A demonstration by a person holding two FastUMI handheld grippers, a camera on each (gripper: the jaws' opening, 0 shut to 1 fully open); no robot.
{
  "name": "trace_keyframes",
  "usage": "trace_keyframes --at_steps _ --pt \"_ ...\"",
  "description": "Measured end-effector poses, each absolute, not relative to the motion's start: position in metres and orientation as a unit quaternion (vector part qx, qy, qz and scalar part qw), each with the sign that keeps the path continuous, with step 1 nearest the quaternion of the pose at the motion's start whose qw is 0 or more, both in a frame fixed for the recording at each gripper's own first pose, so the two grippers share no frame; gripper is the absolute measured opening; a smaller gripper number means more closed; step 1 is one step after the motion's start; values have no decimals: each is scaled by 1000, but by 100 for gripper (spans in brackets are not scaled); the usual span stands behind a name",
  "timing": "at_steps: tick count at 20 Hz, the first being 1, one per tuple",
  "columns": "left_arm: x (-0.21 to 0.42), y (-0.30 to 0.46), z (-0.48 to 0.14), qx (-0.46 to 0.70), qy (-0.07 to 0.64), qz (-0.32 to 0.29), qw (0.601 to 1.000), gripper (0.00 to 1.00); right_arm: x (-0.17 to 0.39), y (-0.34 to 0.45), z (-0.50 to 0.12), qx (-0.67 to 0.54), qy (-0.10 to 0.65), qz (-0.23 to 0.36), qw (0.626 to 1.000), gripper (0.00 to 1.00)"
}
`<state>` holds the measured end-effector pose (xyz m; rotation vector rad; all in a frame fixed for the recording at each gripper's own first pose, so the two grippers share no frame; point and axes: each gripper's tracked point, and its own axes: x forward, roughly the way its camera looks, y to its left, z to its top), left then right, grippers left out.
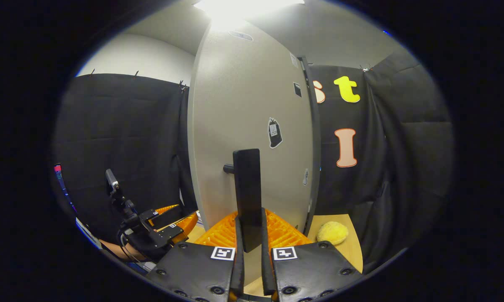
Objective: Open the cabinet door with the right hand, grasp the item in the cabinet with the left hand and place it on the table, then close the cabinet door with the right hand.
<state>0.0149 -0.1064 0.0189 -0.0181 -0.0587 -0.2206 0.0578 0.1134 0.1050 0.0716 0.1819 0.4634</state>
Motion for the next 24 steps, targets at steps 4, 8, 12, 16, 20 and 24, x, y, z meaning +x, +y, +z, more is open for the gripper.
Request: trace_keyframes --at_steps 4,8,12,16,20,24 --pt "7 -119 20 -10 -29 -110 993 80 62 88 105 41 82 195 977 18" --pt "0 -129 22 -1 -32 -110 993 80 71 62 107 49 76 158 983 18" --pt "-4 -143 19 0 -27 -116 993 80 78 37 106 27 67 116 991 17" --pt "-7 -163 21 12 -28 -122 992 80 70 30 108 46 68 110 990 11" --pt "-3 -195 26 15 -32 -126 991 80 32 27 117 90 61 135 985 26" --pt "6 -231 34 2 -34 -126 991 80 -6 -9 113 86 47 102 990 35"
